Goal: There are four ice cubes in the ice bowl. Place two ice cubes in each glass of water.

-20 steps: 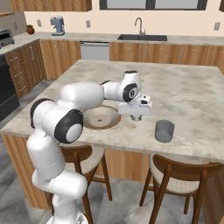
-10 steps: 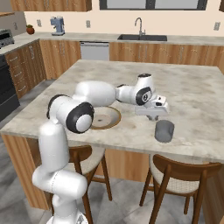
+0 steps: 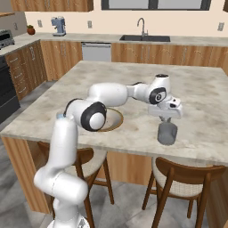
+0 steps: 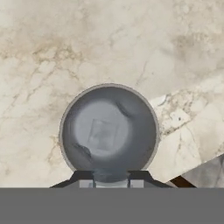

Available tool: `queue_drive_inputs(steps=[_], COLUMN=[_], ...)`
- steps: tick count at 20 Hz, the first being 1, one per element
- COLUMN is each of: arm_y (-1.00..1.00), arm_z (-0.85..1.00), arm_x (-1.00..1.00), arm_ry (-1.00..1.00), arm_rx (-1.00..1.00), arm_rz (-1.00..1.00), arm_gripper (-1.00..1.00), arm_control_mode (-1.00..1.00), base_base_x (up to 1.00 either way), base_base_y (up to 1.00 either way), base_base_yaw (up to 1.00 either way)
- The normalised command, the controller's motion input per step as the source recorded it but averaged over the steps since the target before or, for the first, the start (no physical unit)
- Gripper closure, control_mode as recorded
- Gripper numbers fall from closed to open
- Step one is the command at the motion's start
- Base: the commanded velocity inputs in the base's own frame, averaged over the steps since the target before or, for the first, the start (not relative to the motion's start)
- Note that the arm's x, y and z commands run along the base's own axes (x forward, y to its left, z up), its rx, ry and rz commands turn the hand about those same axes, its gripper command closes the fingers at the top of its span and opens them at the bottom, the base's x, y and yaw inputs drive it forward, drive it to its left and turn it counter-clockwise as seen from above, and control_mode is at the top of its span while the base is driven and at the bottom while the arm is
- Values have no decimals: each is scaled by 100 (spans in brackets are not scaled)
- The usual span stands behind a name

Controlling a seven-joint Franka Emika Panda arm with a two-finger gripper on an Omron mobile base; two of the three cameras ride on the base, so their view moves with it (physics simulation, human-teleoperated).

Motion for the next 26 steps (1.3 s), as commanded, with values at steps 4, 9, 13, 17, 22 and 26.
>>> queue_drive_inputs(steps=[4, 9, 13, 17, 22, 26], arm_y=[-11, 0, 1, 0, 0, 0], arm_z=[-35, -18, -31, -24, -8, -1], arm_x=[0, 5, 1, 11, 5, 0], arm_ry=[0, 0, 0, 0, 0, 0], arm_rx=[7, 4, 2, 2, 0, 1], arm_rz=[-5, -5, -4, -4, -4, -3], arm_gripper=[100, 100, 100, 100, 100, 100], arm_control_mode=[-100, -100, -100, -100, -100, -100], base_base_x=[0, 0, 0, 0, 0, 0], base_base_y=[0, 0, 0, 0, 0, 0], base_base_yaw=[0, 0, 0, 0, 0, 0])
